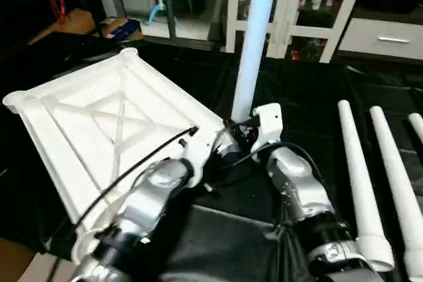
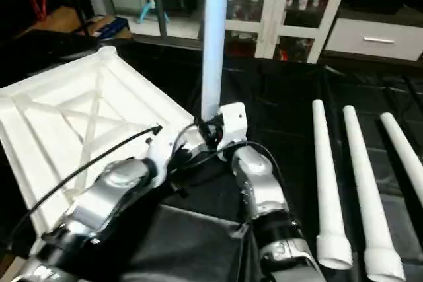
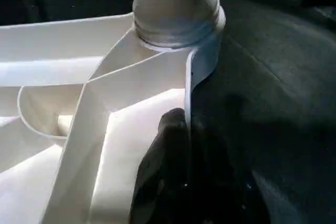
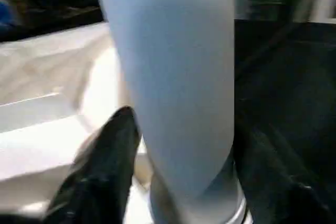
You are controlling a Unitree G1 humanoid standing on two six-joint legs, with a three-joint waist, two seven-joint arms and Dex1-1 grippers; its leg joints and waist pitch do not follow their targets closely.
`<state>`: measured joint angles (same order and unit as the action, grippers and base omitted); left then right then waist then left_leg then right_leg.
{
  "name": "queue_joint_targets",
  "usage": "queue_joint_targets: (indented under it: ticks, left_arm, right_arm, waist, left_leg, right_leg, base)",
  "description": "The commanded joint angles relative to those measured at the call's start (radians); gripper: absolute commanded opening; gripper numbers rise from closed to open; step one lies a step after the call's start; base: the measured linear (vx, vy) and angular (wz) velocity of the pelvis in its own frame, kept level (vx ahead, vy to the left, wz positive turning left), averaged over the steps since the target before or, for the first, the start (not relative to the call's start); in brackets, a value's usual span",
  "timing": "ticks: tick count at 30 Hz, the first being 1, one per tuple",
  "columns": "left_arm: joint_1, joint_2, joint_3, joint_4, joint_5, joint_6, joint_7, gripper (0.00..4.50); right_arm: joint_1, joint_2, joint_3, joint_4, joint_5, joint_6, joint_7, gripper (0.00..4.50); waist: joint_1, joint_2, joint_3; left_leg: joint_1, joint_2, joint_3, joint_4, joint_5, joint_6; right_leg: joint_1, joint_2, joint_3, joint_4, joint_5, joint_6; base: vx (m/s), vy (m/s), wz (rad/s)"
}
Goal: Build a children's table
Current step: Rotate leg to tighten
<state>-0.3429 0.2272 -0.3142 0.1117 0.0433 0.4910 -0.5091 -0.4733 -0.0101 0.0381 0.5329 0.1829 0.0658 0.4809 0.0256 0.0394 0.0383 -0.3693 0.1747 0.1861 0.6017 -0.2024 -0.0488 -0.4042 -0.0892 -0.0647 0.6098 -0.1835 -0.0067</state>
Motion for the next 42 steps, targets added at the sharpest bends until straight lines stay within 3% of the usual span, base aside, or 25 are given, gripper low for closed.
queue_joint_targets:
  ticks: [1, 7, 10, 14, 24, 29, 30, 32, 33, 35, 36, 39, 40, 42]
  left_arm:
    - [0.038, 0.022, 0.014, -0.043, -0.036, -0.036, -0.058, 0.00]
    - [0.138, 0.131, -0.020, -0.163, -0.079, -0.068, -0.203, 0.00]
    - [0.171, 0.164, -0.028, -0.211, -0.097, -0.068, -0.244, 0.00]
    - [0.189, 0.183, -0.028, -0.229, -0.102, -0.073, -0.263, 0.00]
    - [0.181, 0.185, -0.024, -0.225, -0.103, -0.081, -0.269, 0.00]
    - [0.165, 0.181, -0.015, -0.219, -0.107, -0.078, -0.269, 0.00]
    - [0.160, 0.180, -0.013, -0.218, -0.108, -0.076, -0.270, 0.00]
    - [0.153, 0.181, -0.011, -0.216, -0.111, -0.072, -0.275, 0.00]
    - [0.152, 0.181, -0.011, -0.215, -0.112, -0.073, -0.276, 0.00]
    - [0.150, 0.191, -0.016, -0.214, -0.109, -0.074, -0.286, 0.00]
    - [0.152, 0.194, -0.016, -0.221, -0.110, -0.071, -0.288, 0.00]
    - [0.155, 0.197, -0.011, -0.227, -0.115, -0.069, -0.291, 0.00]
    - [0.159, 0.197, -0.011, -0.226, -0.113, -0.071, -0.289, 0.00]
    - [0.172, 0.191, -0.012, -0.234, -0.113, -0.070, -0.279, 0.00]
  right_arm:
    - [-0.009, -0.018, 0.029, -0.035, 0.020, 0.010, 0.085, 3.07]
    - [-0.007, -0.166, 0.049, -0.074, 0.020, 0.029, 0.291, 3.16]
    - [0.007, -0.231, 0.068, -0.066, 0.015, 0.022, 0.387, 3.16]
    - [0.019, -0.271, 0.085, -0.064, 0.018, 0.012, 0.457, 3.16]
    - [0.033, -0.307, 0.121, -0.087, 0.043, 0.037, 0.578, 3.16]
    - [0.029, -0.317, 0.121, -0.085, 0.045, 0.049, 0.600, 2.71]
    - [0.029, -0.319, 0.125, -0.085, 0.047, 0.055, 0.606, 2.59]
    - [0.023, -0.318, 0.129, -0.079, 0.042, 0.057, 0.607, 2.43]
    - [0.021, -0.316, 0.129, -0.076, 0.043, 0.061, 0.609, 2.36]
    - [0.015, -0.312, 0.134, -0.060, 0.035, 0.054, 0.609, 2.28]
    - [0.014, -0.311, 0.137, -0.057, 0.034, 0.051, 0.611, 2.10]
    - [0.013, -0.295, 0.129, -0.049, 0.033, 0.048, 0.582, 2.00]
    - [0.016, -0.290, 0.126, -0.047, 0.033, 0.044, 0.574, 1.97]
    - [0.035, -0.277, 0.120, -0.059, 0.030, 0.039, 0.545, 1.95]
  waist:
    - [0.002, -0.006, -0.061]
    - [0.006, -0.007, -0.053]
    - [0.009, -0.006, -0.052]
    - [0.010, -0.012, -0.051]
    - [0.013, -0.017, -0.053]
    - [0.013, -0.021, -0.052]
    - [0.012, -0.029, -0.052]
    - [0.014, -0.026, -0.052]
    - [0.013, -0.031, -0.052]
    - [0.014, -0.031, -0.051]
    - [0.016, -0.024, -0.052]
    - [0.014, -0.029, -0.051]
    - [0.013, -0.022, -0.051]
    - [0.011, -0.031, -0.051]
  left_leg:
    - [-0.001, 0.049, -0.022, -0.070, -0.148, 0.080]
    - [0.010, 0.053, -0.018, -0.075, -0.209, 0.065]
    - [0.009, 0.055, -0.019, -0.077, -0.215, 0.059]
    - [0.006, 0.053, -0.018, -0.076, -0.208, 0.063]
    - [0.004, 0.052, -0.018, -0.072, -0.177, 0.078]
    - [0.005, 0.053, -0.018, -0.071, -0.179, 0.083]
    - [0.004, 0.053, -0.017, -0.071, -0.176, 0.085]
    - [0.004, 0.053, -0.018, -0.070, -0.162, 0.088]
    - [0.004, 0.053, -0.017, -0.070, -0.160, 0.090]
    - [0.004, 0.052, -0.017, -0.070, -0.155, 0.092]
    - [0.005, 0.052, -0.018, -0.070, -0.160, 0.089]
    - [0.005, 0.053, -0.018, -0.071, -0.172, 0.082]
    - [0.005, 0.053, -0.019, -0.073, -0.178, 0.076]
    - [0.006, 0.053, -0.019, -0.074, -0.190, 0.069]
  right_leg:
    - [0.055, -0.055, 0.042, -0.064, -0.105, -0.233]
    - [0.043, -0.049, 0.044, -0.072, -0.187, -0.229]
    - [0.045, -0.052, 0.044, -0.070, -0.185, -0.232]
    - [0.045, -0.052, 0.045, -0.072, -0.190, -0.231]
    - [0.048, -0.052, 0.045, -0.071, -0.187, -0.231]
    - [0.046, -0.054, 0.044, -0.072, -0.216, -0.230]
    - [0.046, -0.053, 0.044, -0.072, -0.218, -0.228]
    - [0.045, -0.054, 0.045, -0.071, -0.213, -0.228]
    - [0.045, -0.053, 0.044, -0.071, -0.212, -0.227]
    - [0.045, -0.054, 0.044, -0.070, -0.213, -0.229]
    - [0.044, -0.055, 0.044, -0.070, -0.222, -0.227]
    - [0.045, -0.055, 0.044, -0.072, -0.230, -0.224]
    - [0.043, -0.054, 0.044, -0.072, -0.232, -0.223]
    - [0.044, -0.053, 0.044, -0.073, -0.237, -0.220]
  base:
    - [0.000, 0.000, 0.00]
    - [0.000, 0.000, 0.00]
    - [0.000, 0.000, 0.00]
    - [0.000, 0.000, 0.00]
    - [0.000, 0.000, 0.00]
    - [0.000, 0.000, 0.00]
    - [0.000, 0.000, 0.00]
    - [0.000, 0.000, 0.00]
    - [0.000, 0.000, 0.00]
    - [0.000, 0.000, 0.00]
    - [0.000, 0.000, 0.00]
    - [0.000, 0.000, 0.00]
    - [0.000, 0.000, 0.00]
    - [0.000, 0.000, 0.00]
